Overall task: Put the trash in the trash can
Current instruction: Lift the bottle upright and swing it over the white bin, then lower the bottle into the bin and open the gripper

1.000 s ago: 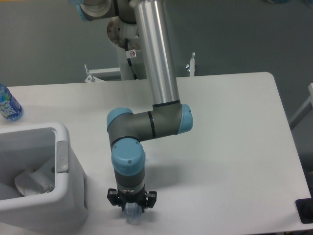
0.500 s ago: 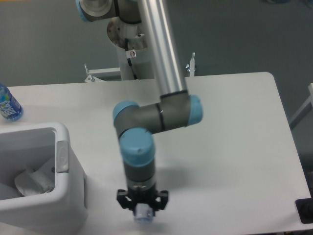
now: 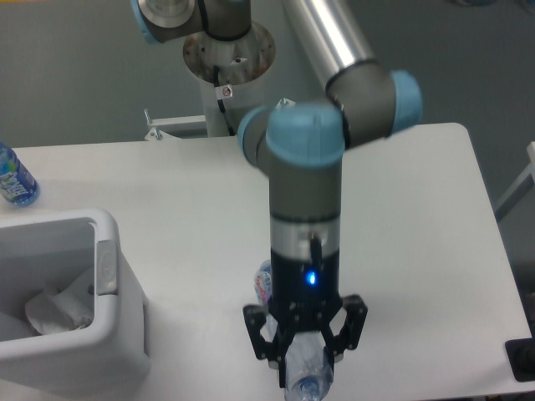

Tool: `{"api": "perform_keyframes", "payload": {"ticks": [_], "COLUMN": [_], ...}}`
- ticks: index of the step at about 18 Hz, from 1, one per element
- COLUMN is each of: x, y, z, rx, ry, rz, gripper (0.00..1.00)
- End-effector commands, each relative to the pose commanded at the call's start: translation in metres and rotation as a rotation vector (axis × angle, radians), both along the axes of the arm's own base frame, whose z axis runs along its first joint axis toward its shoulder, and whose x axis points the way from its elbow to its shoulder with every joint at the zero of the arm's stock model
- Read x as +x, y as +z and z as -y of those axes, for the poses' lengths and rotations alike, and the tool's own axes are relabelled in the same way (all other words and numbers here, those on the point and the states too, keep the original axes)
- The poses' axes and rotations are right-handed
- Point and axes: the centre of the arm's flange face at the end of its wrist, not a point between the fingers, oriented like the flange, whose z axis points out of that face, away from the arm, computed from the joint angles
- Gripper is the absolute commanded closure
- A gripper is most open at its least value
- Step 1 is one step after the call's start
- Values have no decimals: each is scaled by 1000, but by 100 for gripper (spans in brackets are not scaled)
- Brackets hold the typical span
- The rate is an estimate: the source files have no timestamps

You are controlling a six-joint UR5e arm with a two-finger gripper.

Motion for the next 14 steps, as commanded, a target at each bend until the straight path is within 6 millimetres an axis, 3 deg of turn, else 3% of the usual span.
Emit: {"api": "perform_keyframes", "payload": {"ticks": [2,4,5,8,11,14], "x": [22,75,87,139,200,230], "y": [30,53,60,67,59,52], "z": [6,-6,-7,-22,-45,-57], "rx": [38,67,73,82,71,77], "ry": [-19,-86,-99,-172,-262,-309], "rz": [-15,-29,-33,-38,-24,-25], "gripper": [41,41,41,41,41,41]}}
